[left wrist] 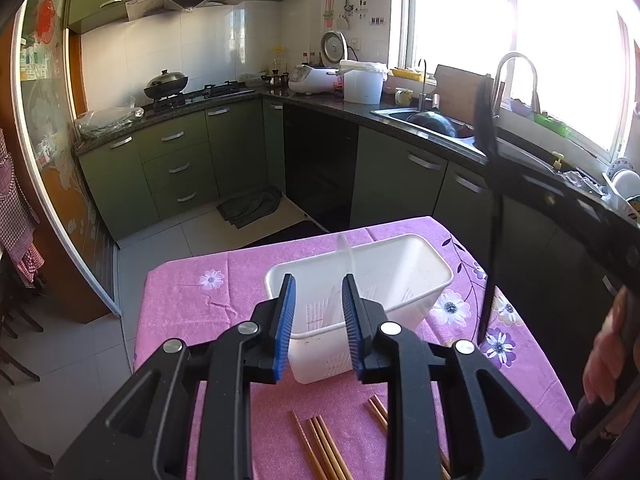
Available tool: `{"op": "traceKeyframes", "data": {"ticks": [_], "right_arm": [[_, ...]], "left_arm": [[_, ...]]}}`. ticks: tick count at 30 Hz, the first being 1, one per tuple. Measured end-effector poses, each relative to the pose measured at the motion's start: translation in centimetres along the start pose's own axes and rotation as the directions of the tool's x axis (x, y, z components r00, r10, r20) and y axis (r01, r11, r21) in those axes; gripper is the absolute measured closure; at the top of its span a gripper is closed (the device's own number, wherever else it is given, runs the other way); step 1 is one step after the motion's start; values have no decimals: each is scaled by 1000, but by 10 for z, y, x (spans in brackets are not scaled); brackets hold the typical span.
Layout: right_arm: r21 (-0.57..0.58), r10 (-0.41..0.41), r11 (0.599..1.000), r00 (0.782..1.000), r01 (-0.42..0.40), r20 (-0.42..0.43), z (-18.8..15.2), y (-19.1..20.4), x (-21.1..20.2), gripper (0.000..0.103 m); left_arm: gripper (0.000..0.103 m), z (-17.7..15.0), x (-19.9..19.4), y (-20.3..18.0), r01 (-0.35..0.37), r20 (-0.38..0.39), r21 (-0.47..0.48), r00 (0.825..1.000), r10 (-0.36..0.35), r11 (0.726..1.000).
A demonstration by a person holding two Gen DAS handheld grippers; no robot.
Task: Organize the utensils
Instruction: 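Lower the spoon into the holder and open the left gripper while the right gripper lifts the fork, then lower the black fork into the white holder and open the right gripper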
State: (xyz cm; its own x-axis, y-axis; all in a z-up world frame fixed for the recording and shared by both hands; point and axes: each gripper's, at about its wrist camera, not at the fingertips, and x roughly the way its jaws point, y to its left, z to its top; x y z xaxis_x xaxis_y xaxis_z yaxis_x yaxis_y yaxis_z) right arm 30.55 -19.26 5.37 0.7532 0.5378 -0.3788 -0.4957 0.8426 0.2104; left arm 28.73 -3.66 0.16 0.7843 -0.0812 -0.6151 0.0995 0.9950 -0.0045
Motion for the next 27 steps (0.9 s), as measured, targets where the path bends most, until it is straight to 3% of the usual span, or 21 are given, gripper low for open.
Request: {"op": "traceKeyframes", "data": {"ticks": [6, 12, 22, 27], "right_arm": [[-9, -68, 998, 998, 68, 15, 24, -1, 45, 94], [-9, -110, 994, 994, 110, -9, 4, -10, 85, 94], [-46, -137, 990, 990, 136, -19, -54, -13, 73, 93], [-60, -142, 988, 990, 141, -24, -64, -13, 57, 78]], "left_arm": [[80, -12, -21, 0, 23, 1, 12, 1000, -23, 1000], [79, -23, -29, 3, 41, -14, 4, 999, -41, 999], [75, -47, -26, 1, 49, -61, -7, 997, -50, 999], [75, -58, -29, -1, 46, -73, -11, 996, -47, 999]]}}
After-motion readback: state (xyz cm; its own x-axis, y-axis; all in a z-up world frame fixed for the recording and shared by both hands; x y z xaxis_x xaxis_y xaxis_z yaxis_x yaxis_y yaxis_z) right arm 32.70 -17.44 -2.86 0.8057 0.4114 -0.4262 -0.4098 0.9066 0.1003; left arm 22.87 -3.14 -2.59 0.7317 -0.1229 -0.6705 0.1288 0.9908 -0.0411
